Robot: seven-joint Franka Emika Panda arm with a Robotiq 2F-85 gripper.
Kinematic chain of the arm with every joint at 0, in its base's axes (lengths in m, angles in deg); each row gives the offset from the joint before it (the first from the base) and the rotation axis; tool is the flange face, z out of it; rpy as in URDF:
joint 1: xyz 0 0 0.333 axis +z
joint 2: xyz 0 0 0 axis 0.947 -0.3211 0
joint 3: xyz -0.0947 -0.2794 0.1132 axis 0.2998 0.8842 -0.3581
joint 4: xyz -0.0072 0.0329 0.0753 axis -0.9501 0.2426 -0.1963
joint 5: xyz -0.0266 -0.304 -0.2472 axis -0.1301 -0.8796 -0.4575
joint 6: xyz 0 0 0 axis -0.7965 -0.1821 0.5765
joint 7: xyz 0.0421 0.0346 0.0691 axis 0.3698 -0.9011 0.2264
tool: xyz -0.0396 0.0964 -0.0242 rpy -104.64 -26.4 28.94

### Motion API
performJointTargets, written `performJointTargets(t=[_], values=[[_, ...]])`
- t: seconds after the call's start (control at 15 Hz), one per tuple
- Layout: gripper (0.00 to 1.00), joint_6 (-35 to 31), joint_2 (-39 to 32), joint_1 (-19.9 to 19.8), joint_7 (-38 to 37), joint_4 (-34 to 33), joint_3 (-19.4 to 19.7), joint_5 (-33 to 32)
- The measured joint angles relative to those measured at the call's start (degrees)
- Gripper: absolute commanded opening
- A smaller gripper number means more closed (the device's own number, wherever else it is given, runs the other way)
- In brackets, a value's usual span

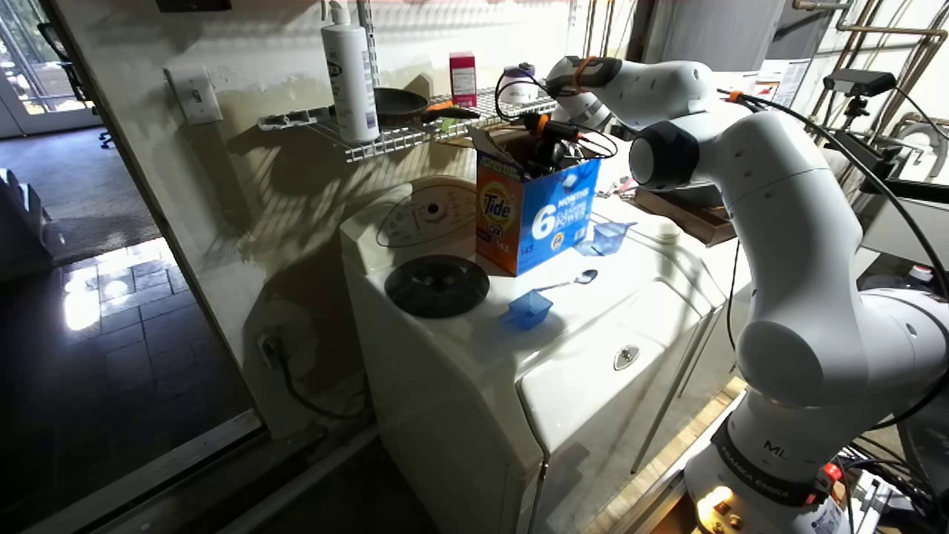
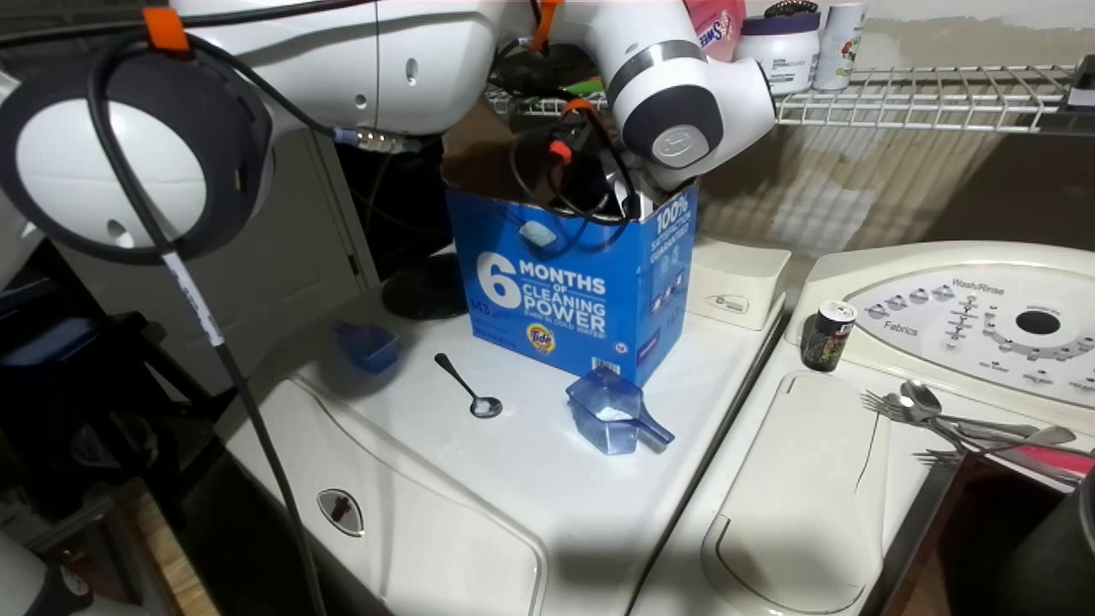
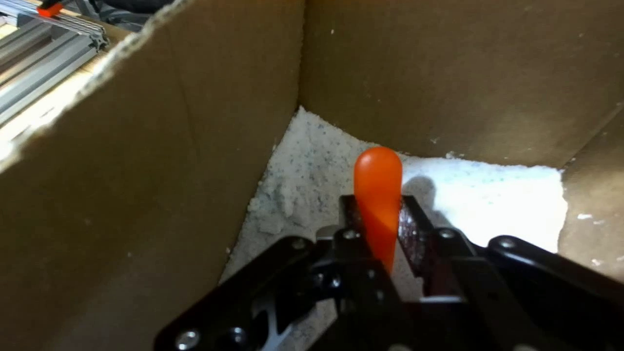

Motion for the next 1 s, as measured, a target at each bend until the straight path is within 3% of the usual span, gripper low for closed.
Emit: performJointTargets(t=[1.0], values=[[0.06, -1.4, -0.1, 1.6, -1.4, -1.0, 1.1, -6.5]])
